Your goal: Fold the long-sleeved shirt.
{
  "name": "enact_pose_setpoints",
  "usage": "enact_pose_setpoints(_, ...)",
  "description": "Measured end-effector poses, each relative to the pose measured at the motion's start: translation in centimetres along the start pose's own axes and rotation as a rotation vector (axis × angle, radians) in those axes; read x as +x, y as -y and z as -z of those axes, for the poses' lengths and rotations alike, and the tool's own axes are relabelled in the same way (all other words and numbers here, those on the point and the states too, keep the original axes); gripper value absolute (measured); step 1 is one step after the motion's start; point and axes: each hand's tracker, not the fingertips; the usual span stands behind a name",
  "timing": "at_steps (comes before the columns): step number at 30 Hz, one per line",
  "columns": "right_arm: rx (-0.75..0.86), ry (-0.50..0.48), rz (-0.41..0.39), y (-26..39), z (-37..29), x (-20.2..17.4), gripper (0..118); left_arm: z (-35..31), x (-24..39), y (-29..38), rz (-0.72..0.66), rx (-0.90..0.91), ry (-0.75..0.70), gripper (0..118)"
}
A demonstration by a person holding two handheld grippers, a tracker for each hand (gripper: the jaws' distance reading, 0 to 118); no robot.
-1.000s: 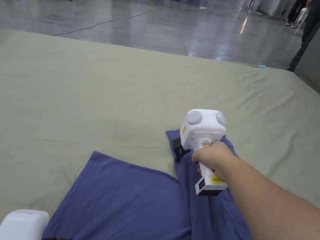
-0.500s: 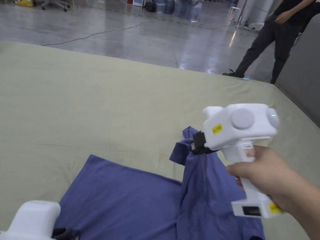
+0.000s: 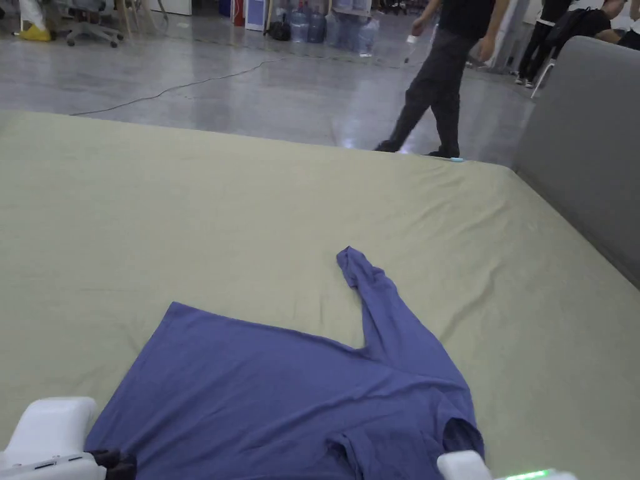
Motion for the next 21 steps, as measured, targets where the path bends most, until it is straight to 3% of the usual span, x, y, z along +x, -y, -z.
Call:
enact_pose_setpoints(3, -0.019, 0.004, -0.006, 0.9, 4.6, 0.6, 0, -0.7, 0.2, 0.6, -0.001, -0.011, 0.0, 0)
enact_pose_setpoints(5, -0.002, -0.014, 0.011, 0.1, 3.5, 1.0, 5, -1.1, 0.3, 0.7, -0.002, -0.015, -0.006, 0)
enact_pose_setpoints(6, -0.031, -0.037, 0.054, -0.5, 1.2, 0.6, 15, -1.3, 0.3, 0.7, -0.001, -0.013, -0.007, 0)
enact_pose_setpoints(7, -0.029, -0.029, 0.053, -0.8, 0.2, 0.8, 37, -1.6, 0.2, 0.6, -0.003, -0.012, -0.009, 0)
enact_pose_setpoints(8, -0.003, -0.052, 0.024, -0.9, -1.0, 0.9, 71, -1.7, 0.1, 0.5, -0.004, -0.011, -0.01, 0)
enact_pose_setpoints(9, 0.034, -0.049, -0.029, -1.2, -2.5, 0.9, 82, -1.7, 0.1, 0.3, -0.005, -0.01, -0.013, 0)
enact_pose_setpoints(11, 0.105, 0.026, -0.026, -1.4, -6.6, 0.7, 99, -1.6, 0.0, 0.1, 0.0, -0.01, -0.015, 0)
enact_pose_setpoints(12, 0.174, 0.016, -0.013, -1.2, -8.9, 0.7, 107, -1.6, -0.1, 0.0, 0.004, -0.01, -0.014, 0)
enact_pose_setpoints(17, 0.298, -0.151, 0.11, 0.7, -13.2, 0.8, 104, -0.7, 0.0, -0.1, 0.006, -0.015, -0.013, 0)
enact_pose_setpoints(18, 0.298, -0.154, 0.121, 1.0, -13.5, 0.1, 80, -0.3, 0.0, -0.1, 0.006, -0.02, -0.011, 0)
enact_pose_setpoints(19, 0.288, -0.136, 0.109, 1.2, -13.0, -0.4, 36, 0.3, -0.1, -0.3, 0.007, -0.026, -0.01, 0)
enact_pose_setpoints(20, 0.28, -0.124, 0.111, 1.3, -12.1, -0.8, 0, 0.8, -0.2, -0.4, 0.005, -0.033, -0.011, 0)
enact_pose_setpoints(21, 0.259, -0.044, 0.122, 1.8, -11.1, -1.4, 0, 1.4, -0.2, -0.6, 0.005, -0.042, -0.011, 0)
